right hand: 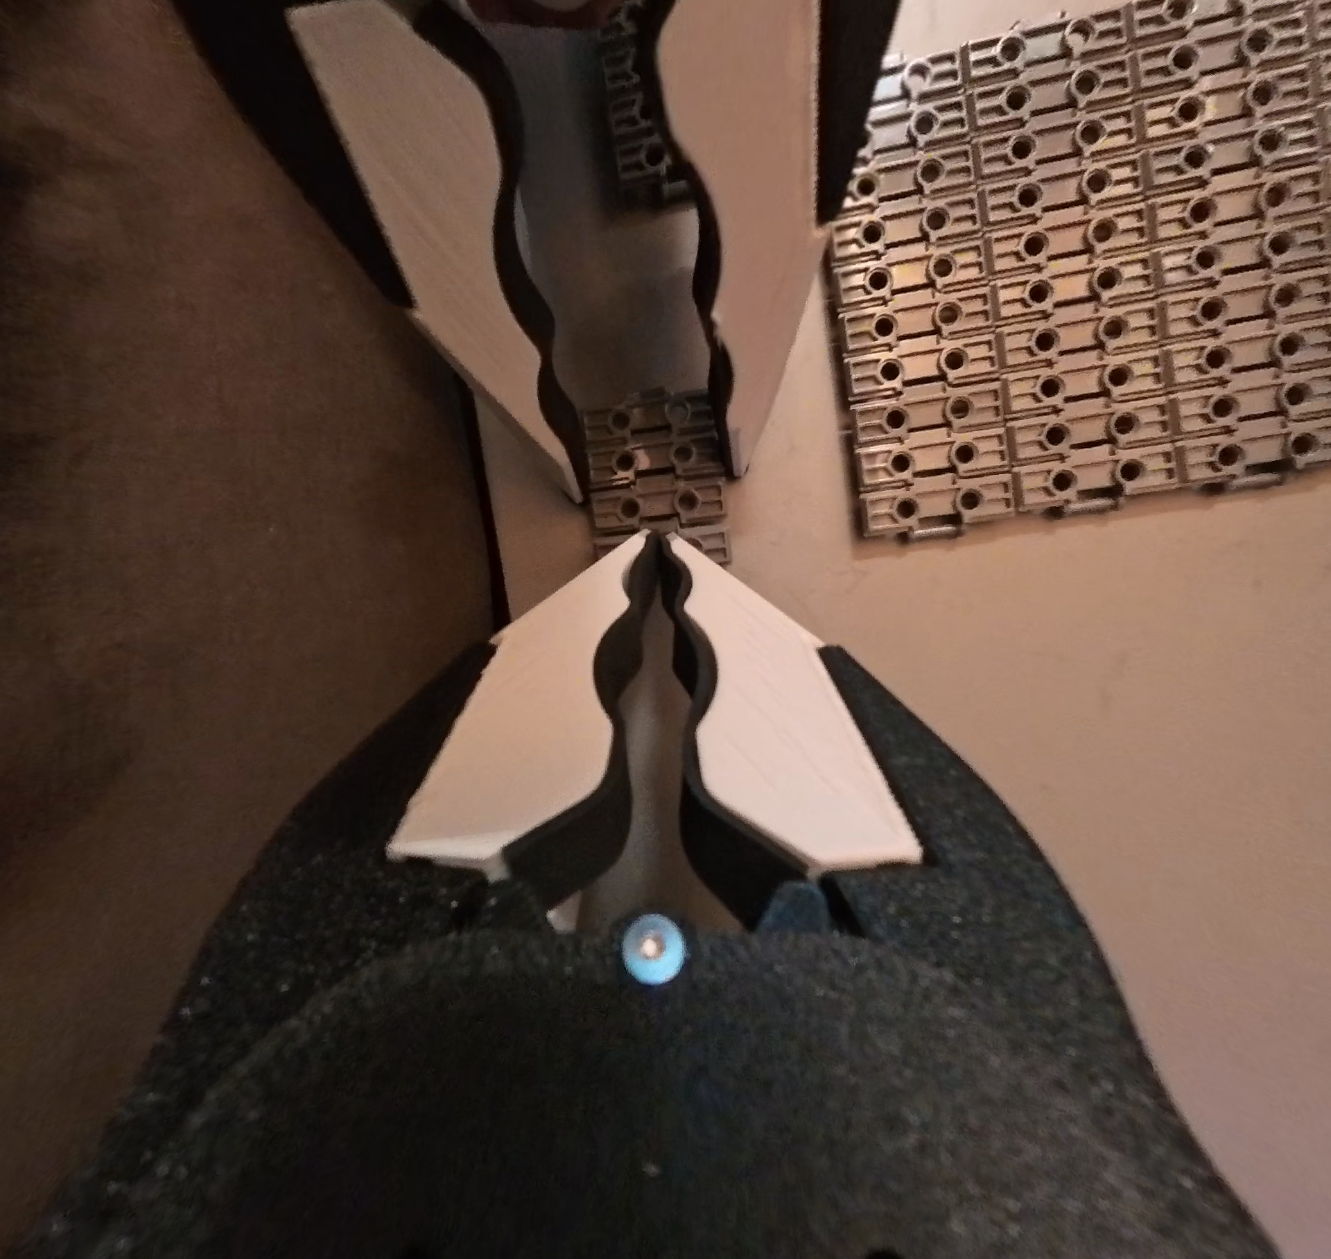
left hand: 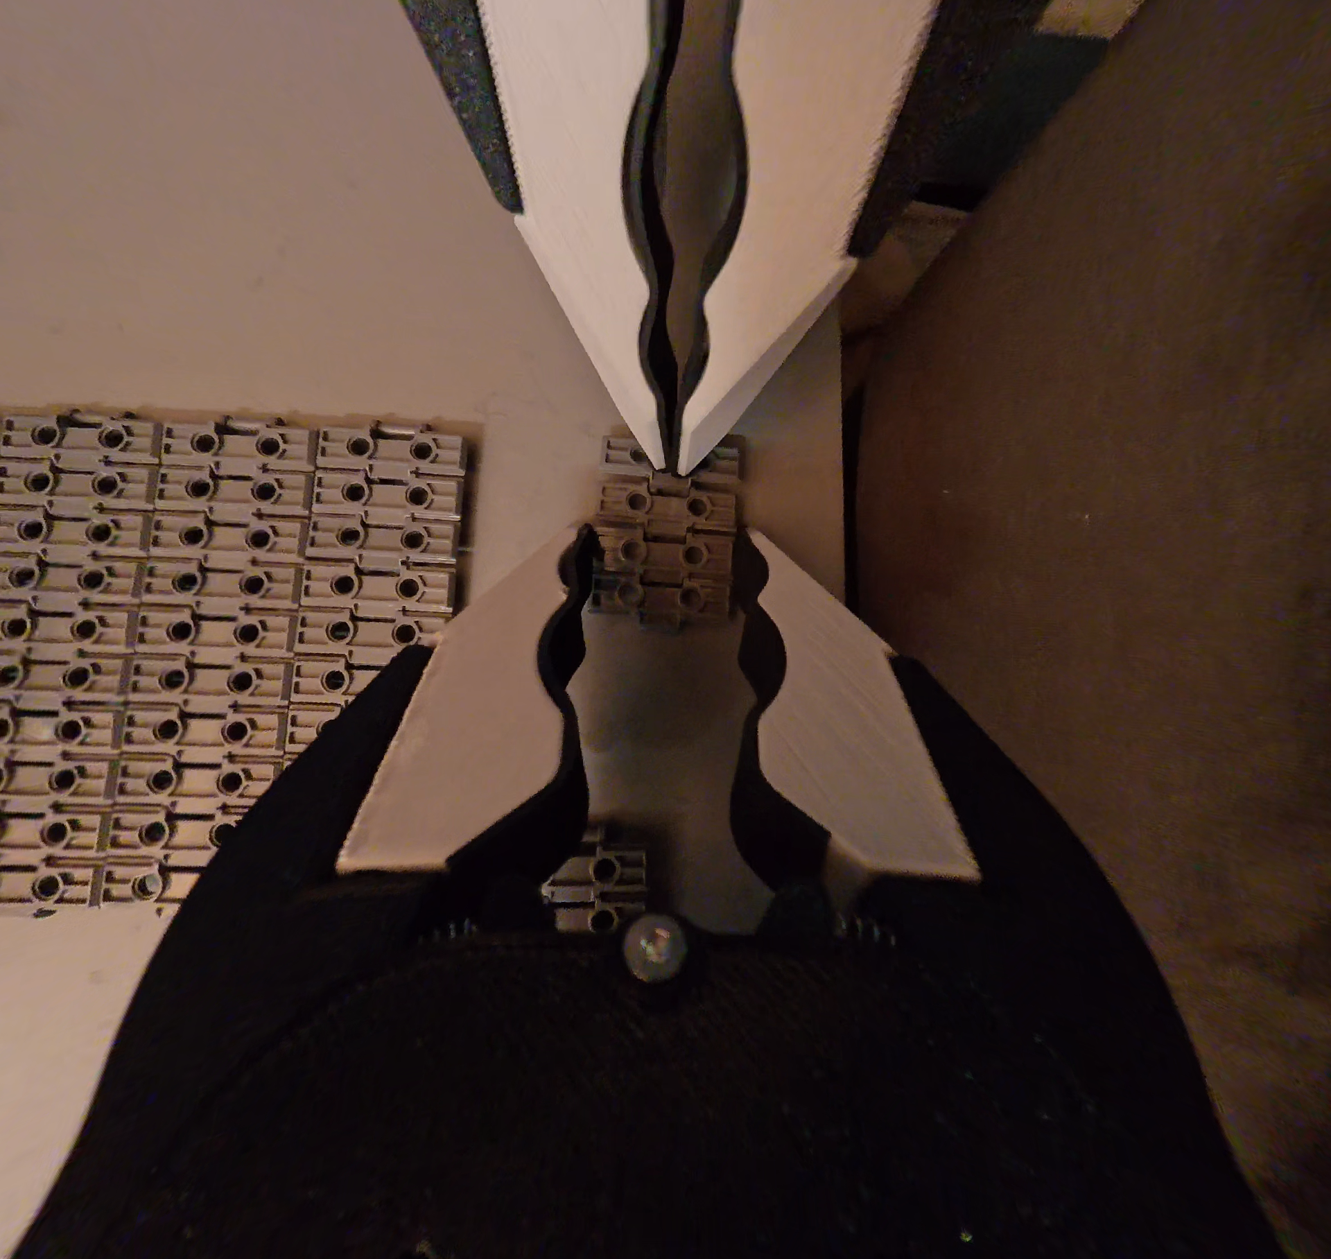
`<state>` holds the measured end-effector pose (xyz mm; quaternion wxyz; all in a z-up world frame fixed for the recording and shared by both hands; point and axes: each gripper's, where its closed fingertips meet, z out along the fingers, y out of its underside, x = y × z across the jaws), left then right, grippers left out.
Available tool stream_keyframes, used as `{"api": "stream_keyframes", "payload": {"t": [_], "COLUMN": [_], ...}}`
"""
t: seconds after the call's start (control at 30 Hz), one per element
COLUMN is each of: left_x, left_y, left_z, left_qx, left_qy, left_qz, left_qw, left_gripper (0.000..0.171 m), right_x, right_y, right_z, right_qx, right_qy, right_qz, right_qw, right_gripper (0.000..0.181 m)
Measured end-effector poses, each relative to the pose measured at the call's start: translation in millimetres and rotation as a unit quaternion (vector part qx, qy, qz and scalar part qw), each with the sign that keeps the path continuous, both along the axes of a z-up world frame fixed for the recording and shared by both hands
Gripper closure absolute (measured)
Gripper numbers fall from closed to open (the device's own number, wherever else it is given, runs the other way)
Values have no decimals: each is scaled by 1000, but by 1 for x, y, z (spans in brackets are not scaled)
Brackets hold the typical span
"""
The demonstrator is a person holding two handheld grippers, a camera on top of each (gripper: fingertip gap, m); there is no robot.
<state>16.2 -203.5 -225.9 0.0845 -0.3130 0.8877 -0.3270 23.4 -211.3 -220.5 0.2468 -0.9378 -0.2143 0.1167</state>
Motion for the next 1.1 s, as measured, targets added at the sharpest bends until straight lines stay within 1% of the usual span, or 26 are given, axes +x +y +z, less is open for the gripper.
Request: {"api": "stream_keyframes", "payload": {"t": [0.1,0.17,0.43,0.5,0.57,0.67,0.73,0.83,0.9,1.0,1.1], "left_x": [-1,-1,-1,0,4,4,3,3,3,4,13], "left_y": [-1,-1,0,1,9,13,15,19,19,24,47], "left_z": [0,0,0,0,0,0,0,3,8,18,29], "left_qx": [-4,-7,-1,4,24,16,9,4,-15,-30,-10], "left_qy": [-6,-4,-5,-6,-20,-11,-4,-8,-7,-9,-34], "left_qz": [1,2,1,6,22,32,38,48,53,64,93], "left_qw": [1000,1000,1000,1000,999,999,999,999,998,997,995], "left_gripper": [135,135,135,135,133,133,133,134,129,125,121], "right_x": [0,0,0,0,5,6,8,15,22,31,34], "right_y": [0,0,4,4,11,15,16,15,14,14,13], "right_z": [0,-1,-2,-2,-1,0,2,11,19,26,29], "right_qx": [-26,-38,-39,-26,6,32,40,63,79,108,133], "right_qy": [36,45,10,10,-15,-31,-16,32,58,64,56], "right_qz": [-10,-14,-17,-19,-26,-27,-38,-69,-90,-112,-122], "right_qw": [999,998,999,999,1000,999,998,995,991,986,982], "right_gripper": [181,181,181,181,181,181,181,178,175,174,169]}}
